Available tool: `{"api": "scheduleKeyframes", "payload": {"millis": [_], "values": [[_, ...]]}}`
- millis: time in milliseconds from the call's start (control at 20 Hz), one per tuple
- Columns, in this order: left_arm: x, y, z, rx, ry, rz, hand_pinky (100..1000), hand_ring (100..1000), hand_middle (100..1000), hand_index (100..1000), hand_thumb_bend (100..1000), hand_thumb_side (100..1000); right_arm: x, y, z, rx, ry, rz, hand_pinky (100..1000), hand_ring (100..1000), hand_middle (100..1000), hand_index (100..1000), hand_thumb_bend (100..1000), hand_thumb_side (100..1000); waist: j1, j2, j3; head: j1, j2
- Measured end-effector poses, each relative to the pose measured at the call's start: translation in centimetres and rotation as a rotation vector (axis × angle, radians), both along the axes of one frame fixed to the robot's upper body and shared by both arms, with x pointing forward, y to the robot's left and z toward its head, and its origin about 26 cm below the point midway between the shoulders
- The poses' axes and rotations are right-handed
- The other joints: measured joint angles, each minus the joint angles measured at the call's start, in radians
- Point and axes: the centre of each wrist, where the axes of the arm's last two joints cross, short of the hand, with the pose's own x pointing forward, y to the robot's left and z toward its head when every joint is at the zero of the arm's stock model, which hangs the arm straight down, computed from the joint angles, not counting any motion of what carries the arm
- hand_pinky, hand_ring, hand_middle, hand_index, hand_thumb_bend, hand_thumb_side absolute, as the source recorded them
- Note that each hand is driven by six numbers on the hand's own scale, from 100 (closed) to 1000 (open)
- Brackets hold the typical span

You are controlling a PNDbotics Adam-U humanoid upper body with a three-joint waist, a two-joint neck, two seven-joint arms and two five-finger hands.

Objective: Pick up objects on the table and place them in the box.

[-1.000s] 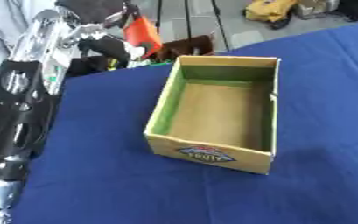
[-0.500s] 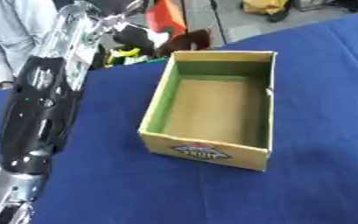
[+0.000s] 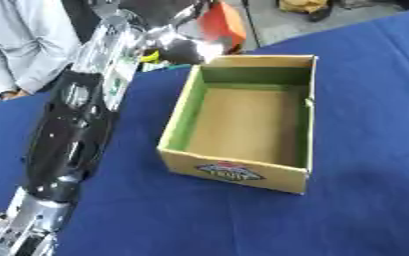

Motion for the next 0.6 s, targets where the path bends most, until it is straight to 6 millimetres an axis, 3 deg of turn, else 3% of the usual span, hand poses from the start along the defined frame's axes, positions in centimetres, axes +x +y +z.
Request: {"api": "scheduleKeyframes", "payload": {"millis": [600], "values": [[2.2, 0.0, -5.2, 0.005, 0.217, 0.036, 100, 377, 426, 559, 328, 622, 0.1, -0.2, 0.2, 0.015, 0.005, -0.046, 853, 794, 500, 702, 273, 480, -0.003, 0.008, 0.019, -0.012, 0.0]]}}
